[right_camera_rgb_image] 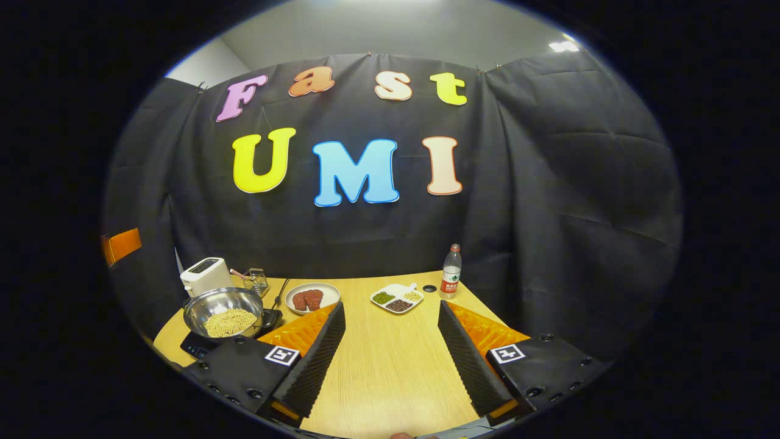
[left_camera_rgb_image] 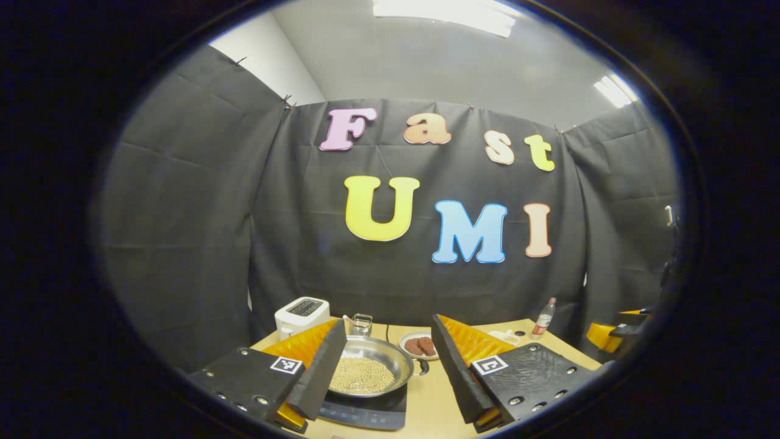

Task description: First push the handle of the pot to place it horizontally, then grasp the pot with both hands and set it on the induction cooktop.

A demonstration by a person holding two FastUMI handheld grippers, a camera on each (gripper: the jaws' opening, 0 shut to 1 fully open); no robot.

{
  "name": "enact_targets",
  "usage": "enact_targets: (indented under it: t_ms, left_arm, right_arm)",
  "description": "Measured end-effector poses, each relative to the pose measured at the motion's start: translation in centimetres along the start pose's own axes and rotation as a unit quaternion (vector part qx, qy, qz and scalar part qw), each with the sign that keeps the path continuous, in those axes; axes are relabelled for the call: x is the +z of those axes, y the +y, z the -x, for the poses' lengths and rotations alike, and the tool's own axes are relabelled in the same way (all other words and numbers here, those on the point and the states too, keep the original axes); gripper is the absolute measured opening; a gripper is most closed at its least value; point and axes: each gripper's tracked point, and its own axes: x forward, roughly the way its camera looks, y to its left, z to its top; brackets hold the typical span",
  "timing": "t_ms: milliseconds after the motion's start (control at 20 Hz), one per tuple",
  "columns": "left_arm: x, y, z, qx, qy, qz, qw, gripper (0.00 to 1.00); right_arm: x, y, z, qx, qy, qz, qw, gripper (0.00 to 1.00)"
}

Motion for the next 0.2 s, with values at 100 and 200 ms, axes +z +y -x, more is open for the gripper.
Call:
enact_targets:
  t_ms: [100, 200]
  left_arm:
    - [0.8, -0.9, 2.0, 0.008, -0.006, 0.011, 1.000, 0.82]
    - [1.6, -1.5, 3.9, 0.016, -0.021, 0.002, 1.000, 0.82]
  right_arm:
    - [0.7, -1.0, 1.1, 0.008, -0.010, 0.006, 1.000, 0.98]
    - [1.4, -2.0, 2.5, 0.016, -0.025, 0.010, 1.000, 1.00]
